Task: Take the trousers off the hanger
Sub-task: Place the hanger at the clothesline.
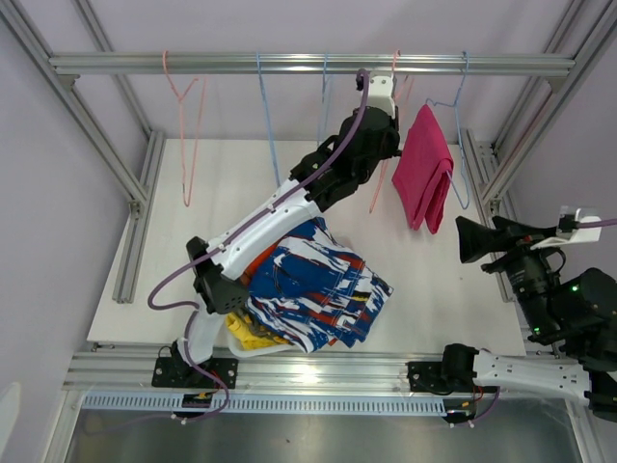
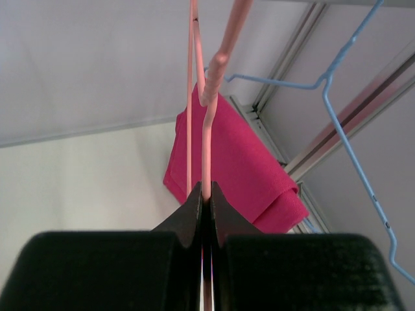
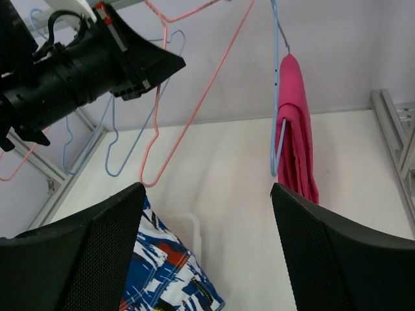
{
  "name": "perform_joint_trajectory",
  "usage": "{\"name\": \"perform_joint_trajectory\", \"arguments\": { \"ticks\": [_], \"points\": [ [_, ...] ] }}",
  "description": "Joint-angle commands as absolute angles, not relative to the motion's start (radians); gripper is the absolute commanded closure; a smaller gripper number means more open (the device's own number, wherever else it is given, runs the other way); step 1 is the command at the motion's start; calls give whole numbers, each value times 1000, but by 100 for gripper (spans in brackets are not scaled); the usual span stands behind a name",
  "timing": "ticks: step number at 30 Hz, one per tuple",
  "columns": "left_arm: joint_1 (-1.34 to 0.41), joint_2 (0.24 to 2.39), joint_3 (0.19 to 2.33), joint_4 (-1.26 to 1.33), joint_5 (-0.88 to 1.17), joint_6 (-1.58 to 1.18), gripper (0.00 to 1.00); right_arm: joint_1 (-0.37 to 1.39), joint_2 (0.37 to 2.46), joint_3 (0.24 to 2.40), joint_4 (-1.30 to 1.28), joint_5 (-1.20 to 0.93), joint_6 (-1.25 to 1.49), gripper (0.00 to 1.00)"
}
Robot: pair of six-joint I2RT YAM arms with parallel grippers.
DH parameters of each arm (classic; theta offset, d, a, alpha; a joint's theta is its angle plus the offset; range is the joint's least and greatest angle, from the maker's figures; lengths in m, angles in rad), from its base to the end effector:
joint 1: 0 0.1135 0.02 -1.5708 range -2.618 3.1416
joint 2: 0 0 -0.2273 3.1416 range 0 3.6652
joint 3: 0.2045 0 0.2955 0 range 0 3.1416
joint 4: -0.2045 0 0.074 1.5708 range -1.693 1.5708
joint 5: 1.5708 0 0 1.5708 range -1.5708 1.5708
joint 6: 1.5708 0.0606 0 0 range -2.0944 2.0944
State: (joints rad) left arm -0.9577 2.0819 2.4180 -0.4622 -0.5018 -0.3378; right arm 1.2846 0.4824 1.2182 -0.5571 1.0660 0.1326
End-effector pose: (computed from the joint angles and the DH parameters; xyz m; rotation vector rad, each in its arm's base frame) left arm 0.3177 -0.4009 0.4478 0.1501 1.7045 -0.5463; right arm 0.0776 0.0757 0.4760 0.0581 1.4967 0.4049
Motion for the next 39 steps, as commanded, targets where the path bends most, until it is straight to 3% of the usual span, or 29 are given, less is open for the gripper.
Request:
{"name": "perform_joint_trajectory", "arguments": {
  "ticks": [1, 30, 39],
  "points": [
    [-943, 2091, 2477, -307, -517, -284, 100, 1293, 488, 1178, -514, 1088, 104, 16],
    [-879, 2212, 2505, -276, -528, -367, 100, 1293, 518, 1143, -514, 1052, 104, 13],
    [-893, 2157, 2316, -238, -511, -417, 99, 1293, 514, 1140, -525, 1051, 110, 12]
  ]
}}
